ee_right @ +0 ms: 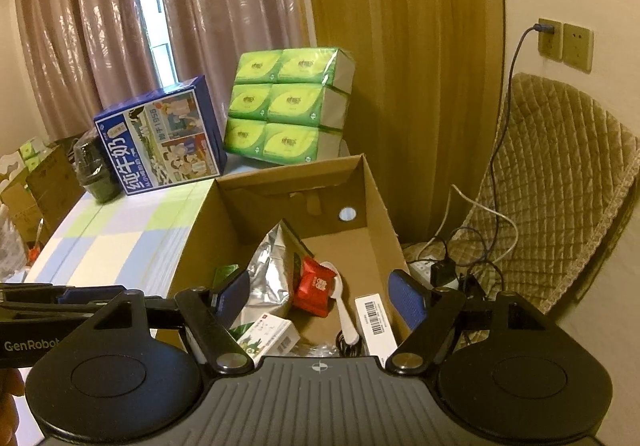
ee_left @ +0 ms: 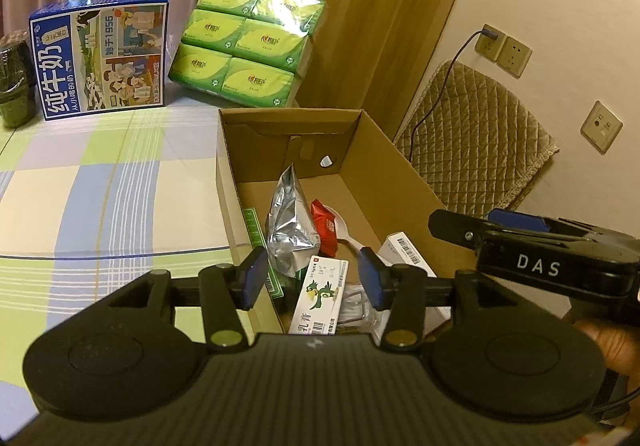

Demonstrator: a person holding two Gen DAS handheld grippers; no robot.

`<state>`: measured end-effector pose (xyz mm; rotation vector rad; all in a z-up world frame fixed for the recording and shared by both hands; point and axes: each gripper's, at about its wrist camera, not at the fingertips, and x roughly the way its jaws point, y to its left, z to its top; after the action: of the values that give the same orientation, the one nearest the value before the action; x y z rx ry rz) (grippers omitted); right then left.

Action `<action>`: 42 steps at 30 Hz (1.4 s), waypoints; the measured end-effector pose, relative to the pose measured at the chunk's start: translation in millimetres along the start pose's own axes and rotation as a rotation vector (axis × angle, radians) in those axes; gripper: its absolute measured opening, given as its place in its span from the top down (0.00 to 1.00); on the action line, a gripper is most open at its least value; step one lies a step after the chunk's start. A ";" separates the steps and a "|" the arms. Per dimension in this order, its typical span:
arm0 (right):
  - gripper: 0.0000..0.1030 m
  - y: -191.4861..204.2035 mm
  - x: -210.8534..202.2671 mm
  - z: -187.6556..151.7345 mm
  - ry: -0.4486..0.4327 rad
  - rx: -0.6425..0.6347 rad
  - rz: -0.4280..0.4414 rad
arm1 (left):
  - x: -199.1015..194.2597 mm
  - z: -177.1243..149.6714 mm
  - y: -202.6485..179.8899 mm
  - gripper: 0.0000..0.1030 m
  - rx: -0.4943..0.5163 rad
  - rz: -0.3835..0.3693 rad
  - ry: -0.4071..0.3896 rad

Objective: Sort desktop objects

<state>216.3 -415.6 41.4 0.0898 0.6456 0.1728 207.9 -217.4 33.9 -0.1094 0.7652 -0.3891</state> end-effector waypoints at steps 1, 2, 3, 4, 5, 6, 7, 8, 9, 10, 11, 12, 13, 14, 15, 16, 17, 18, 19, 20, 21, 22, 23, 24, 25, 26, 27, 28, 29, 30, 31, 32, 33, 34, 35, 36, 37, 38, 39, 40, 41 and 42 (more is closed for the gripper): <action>0.28 0.4 -0.4 -0.5 0.000 0.000 0.001 | -0.6 -0.2 0.0 0.55 0.000 0.002 -0.002; 0.28 0.9 -0.9 -0.6 -0.001 -0.001 0.002 | -1.9 -0.2 -0.1 0.55 0.001 0.002 -0.004; 0.28 1.5 -1.7 -0.6 -0.002 -0.003 0.003 | -2.4 -0.1 -0.2 0.55 0.002 0.002 -0.004; 0.28 2.1 -1.8 -0.5 -0.002 -0.005 0.003 | -3.0 -0.1 -0.2 0.55 0.003 0.002 -0.005; 0.28 2.8 -2.2 -0.7 -0.002 -0.006 0.001 | -3.4 -0.2 -0.1 0.55 0.004 0.003 -0.005; 0.28 3.0 -2.9 -0.9 -0.002 -0.007 0.000 | -4.2 -0.3 -0.1 0.54 0.006 0.004 -0.005; 0.28 3.1 -2.6 -0.8 -0.002 -0.005 0.000 | -5.0 -0.8 0.1 0.52 0.006 0.005 -0.006; 0.28 3.2 -2.6 -0.6 -0.003 -0.005 0.000 | -5.8 -1.2 0.6 0.50 0.006 0.005 -0.006; 0.28 3.6 -3.8 -0.9 -0.004 -0.006 -0.003 | -7.0 -1.8 1.1 0.46 0.006 0.006 -0.007; 0.28 3.8 -4.6 -1.2 -0.004 -0.006 -0.005 | -8.9 -2.8 1.7 0.41 0.007 0.010 -0.010; 0.28 3.6 -6.3 -1.7 -0.005 -0.006 -0.006 | -10.8 -3.5 2.8 0.37 0.007 0.013 -0.010; 0.27 3.7 -8.7 -2.4 -0.006 -0.005 -0.008 | -13.5 -5.1 3.6 0.28 0.008 0.017 -0.012; 0.24 3.0 -11.6 -3.2 -0.006 -0.003 -0.009 | -16.6 -7.2 4.3 0.21 0.009 0.024 -0.014; 0.22 2.7 -15.2 -4.4 -0.008 -0.001 -0.011 | -19.7 -9.4 4.9 0.19 0.012 0.029 -0.014; 0.17 2.8 -19.2 -5.6 -0.012 0.001 -0.014 | -24.0 -12.1 5.9 0.15 0.016 0.031 -0.016; 0.13 2.7 -23.7 -6.9 -0.016 0.002 -0.018 | -27.7 -14.6 6.7 0.09 0.016 0.034 -0.017; 0.11 3.0 -29.1 -9.0 -0.021 0.003 -0.022 | -31.5 -17.1 7.7 0.06 0.015 0.039 -0.017; 0.08 3.6 -33.7 -10.4 -0.023 0.004 -0.025 | -36.4 -20.5 9.0 0.02 0.012 0.043 -0.020; 0.06 4.3 -39.2 -12.8 -0.024 0.002 -0.028 | -40.3 -23.4 9.9 0.01 0.008 0.047 -0.023; 0.04 5.2 -43.3 -14.6 -0.024 0.002 -0.032 | -43.7 -25.9 10.9 0.01 0.006 0.054 -0.023; 0.02 6.0 -49.2 -17.6 -0.023 0.005 -0.037 | -48.2 -29.1 11.3 0.01 0.005 0.064 -0.022; 0.02 7.0 -54.5 -20.1 -0.024 0.008 -0.041 | -51.8 -31.7 10.5 0.01 0.008 0.067 -0.023; 0.02 7.9 -59.6 -22.9 -0.025 0.011 -0.044 | -56.9 -34.9 9.9 0.01 0.010 0.068 -0.027; 0.02 9.0 -65.6 -26.2 -0.021 0.014 -0.048 | -61.2 -37.3 9.4 0.01 0.012 0.074 -0.031; 0.02 9.9 -69.9 -28.4 -0.018 0.017 -0.051 | -65.6 -39.7 8.3 0.01 0.014 0.081 -0.036; 0.02 10.9 -75.7 -31.7 -0.015 0.021 -0.053 | -70.5 -42.1 6.7 0.01 0.016 0.088 -0.045; 0.02 11.8 -81.0 -34.6 -0.010 0.023 -0.053 | -76.9 -45.2 5.1 0.01 0.014 0.091 -0.060; 0.02 12.7 -86.6 -36.9 -0.008 0.024 -0.054 | -82.4 -47.5 3.7 0.01 0.013 0.088 -0.074; 0.02 14.2 -91.9 -38.8 -0.008 0.022 -0.058 | -88.5 -50.2 1.5 0.01 0.014 0.089 -0.087; 0.02 15.7 -98.5 -41.3 -0.007 0.016 -0.064 | -93.7 -52.4 -0.1 0.01 0.013 0.094 -0.094; 0.02 17.5 -104.0 -43.3 -0.008 0.011 -0.066 | -98.3 -54.0 -1.5 0.01 0.007 0.094 -0.098; 0.02 19.2 -109.1 -45.0 -0.010 0.009 -0.066 | -103.2 -55.7 -2.7 0.01 -0.003 0.090 -0.101; 0.02 20.6 -116.2 -47.5 -0.012 0.008 -0.064 | -106.8 -56.6 -3.4 0.01 -0.012 0.088 -0.103; 0.02 22.6 -121.8 -49.6 -0.013 0.006 -0.062 | -111.2 -58.1 -5.0 0.01 -0.019 0.089 -0.103; 0.02 24.4 -126.1 -51.4 -0.014 0.004 -0.061 | -115.0 -59.9 -6.8 0.01 -0.020 0.092 -0.106; 0.02 26.0 -132.6 -53.7 -0.017 0.002 -0.061 | -119.4 -61.8 -9.1 0.01 -0.023 0.088 -0.102; 0.02 28.2 -136.5 -55.2 -0.019 0.002 -0.065 | -122.2 -62.9 -10.8 0.01 -0.027 0.078 -0.093; 0.02 29.4 -142.2 -57.3 -0.023 0.003 -0.069 | -124.7 -64.4 -12.8 0.01 -0.032 0.071 -0.082; 0.02 30.4 -147.6 -59.3 -0.026 0.006 -0.071 | -128.1 -66.5 -15.4 0.01 -0.032 0.070 -0.070; 0.02 31.1 -153.0 -61.4 -0.028 0.012 -0.071 | -131.4 -68.6 -18.3 0.01 -0.025 0.071 -0.067; 0.02 31.5 -157.1 -62.9 -0.030 0.018 -0.072 | -135.0 -71.0 -21.7 0.01 -0.012 0.071 -0.064; 0.02 31.8 -162.4 -65.3 -0.031 0.026 -0.074 | -137.7 -74.2 -23.6 0.01 -0.002 0.070 -0.063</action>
<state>45.1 -413.0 89.7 0.0931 0.6190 0.0918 59.2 -183.4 76.0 -0.0960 0.7058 -0.3166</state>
